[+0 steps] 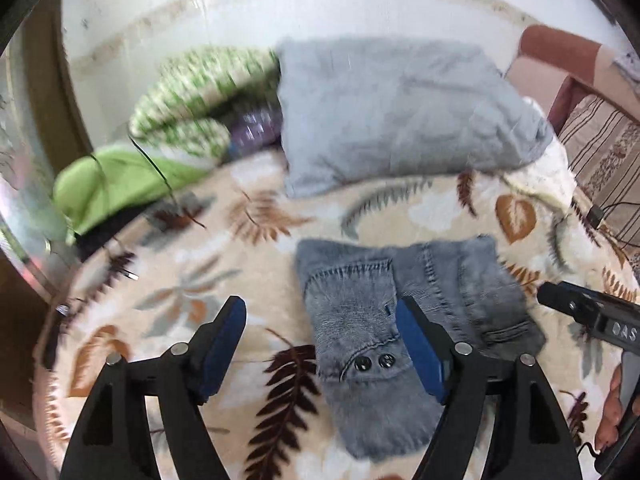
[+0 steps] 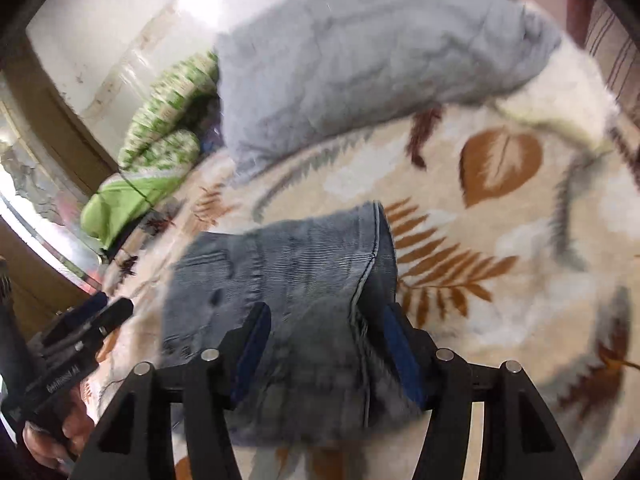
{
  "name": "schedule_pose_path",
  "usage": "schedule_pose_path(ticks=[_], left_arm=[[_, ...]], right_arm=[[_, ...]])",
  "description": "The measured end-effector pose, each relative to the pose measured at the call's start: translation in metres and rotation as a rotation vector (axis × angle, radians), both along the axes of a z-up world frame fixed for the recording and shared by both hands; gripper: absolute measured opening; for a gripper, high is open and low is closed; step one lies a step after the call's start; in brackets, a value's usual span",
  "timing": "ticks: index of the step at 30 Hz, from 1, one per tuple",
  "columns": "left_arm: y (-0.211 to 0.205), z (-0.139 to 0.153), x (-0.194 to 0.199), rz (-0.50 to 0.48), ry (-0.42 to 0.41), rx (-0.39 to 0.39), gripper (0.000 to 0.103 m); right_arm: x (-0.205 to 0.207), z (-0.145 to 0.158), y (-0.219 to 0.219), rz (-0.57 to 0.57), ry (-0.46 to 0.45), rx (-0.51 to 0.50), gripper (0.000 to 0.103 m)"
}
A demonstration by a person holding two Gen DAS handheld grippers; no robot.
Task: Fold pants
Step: 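Open both grippers and lift them away from the jeans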
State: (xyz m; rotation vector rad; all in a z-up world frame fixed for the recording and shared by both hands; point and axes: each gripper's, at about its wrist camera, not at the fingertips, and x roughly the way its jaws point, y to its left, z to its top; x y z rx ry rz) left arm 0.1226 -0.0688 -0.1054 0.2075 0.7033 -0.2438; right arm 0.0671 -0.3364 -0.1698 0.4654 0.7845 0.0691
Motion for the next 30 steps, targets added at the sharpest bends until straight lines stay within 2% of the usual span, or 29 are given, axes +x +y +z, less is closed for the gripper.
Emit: schedule_pose_path(ticks=[9,14,16,19,23,30], left_arm=[[0.01,0.069,-0.081,0.028,-0.146,0.009,0.082],[0.028,0.093,-0.12,0.061,-0.221,-0.005,0.095],[0.034,0.1,-0.135,0.081,-0.26,0.004,0.101],[0.042,0.108,-0.155,0.098,-0.317,0.016,0.102],[0.054,0.114,-0.167,0.108,-0.31,-0.009,0.102],[0.064,0.112,-0.174,0.124,-0.294,-0.031,0.102]], right_arm=[[-0.103,0.087,0.023,0.015,-0.182,-0.088,0.068],[-0.146,0.118,0.033,-0.014,-0.245,-0.138,0.069],[-0.157,0.125,0.04,-0.025,-0.264,-0.169,0.073],[-0.171,0.132,0.051,-0.032,-0.273,-0.231,0.075],[-0.179,0.134,0.063,-0.049,-0.271,-0.293,0.075],[-0.187,0.134,0.079,-0.037,-0.281,-0.318,0.075]])
